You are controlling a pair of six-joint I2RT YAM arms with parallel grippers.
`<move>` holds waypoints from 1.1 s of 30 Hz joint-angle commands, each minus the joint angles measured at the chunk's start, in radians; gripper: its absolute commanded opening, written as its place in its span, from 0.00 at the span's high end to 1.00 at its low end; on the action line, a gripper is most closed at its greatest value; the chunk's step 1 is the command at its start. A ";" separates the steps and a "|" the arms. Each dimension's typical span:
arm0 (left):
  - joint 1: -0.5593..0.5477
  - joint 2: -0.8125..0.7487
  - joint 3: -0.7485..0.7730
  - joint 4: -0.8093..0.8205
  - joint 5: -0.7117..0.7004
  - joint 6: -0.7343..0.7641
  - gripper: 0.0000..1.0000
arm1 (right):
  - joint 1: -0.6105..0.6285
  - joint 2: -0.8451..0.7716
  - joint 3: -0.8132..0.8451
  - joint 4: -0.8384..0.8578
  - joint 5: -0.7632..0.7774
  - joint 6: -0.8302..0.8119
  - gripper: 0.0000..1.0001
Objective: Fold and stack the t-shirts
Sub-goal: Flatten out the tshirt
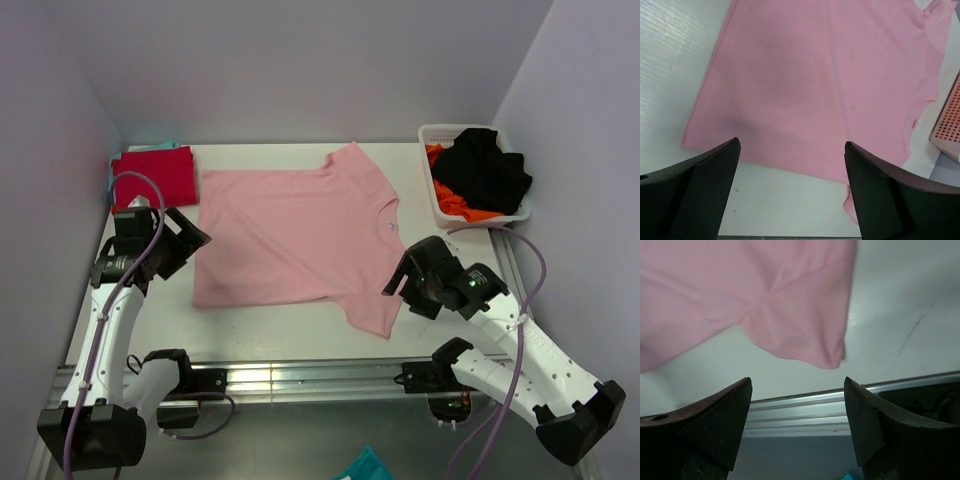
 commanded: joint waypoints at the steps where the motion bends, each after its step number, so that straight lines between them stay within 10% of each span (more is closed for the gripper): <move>1: -0.042 -0.026 0.029 -0.017 -0.036 -0.044 0.08 | 0.035 0.045 0.062 0.113 -0.030 0.000 0.19; 15: -0.122 -0.246 -0.230 -0.170 -0.071 -0.224 0.12 | 0.170 0.000 -0.179 0.089 0.044 0.048 0.20; 33: -0.258 -0.060 -0.348 0.000 -0.201 -0.418 0.12 | 0.171 0.093 -0.338 0.304 -0.002 0.091 0.25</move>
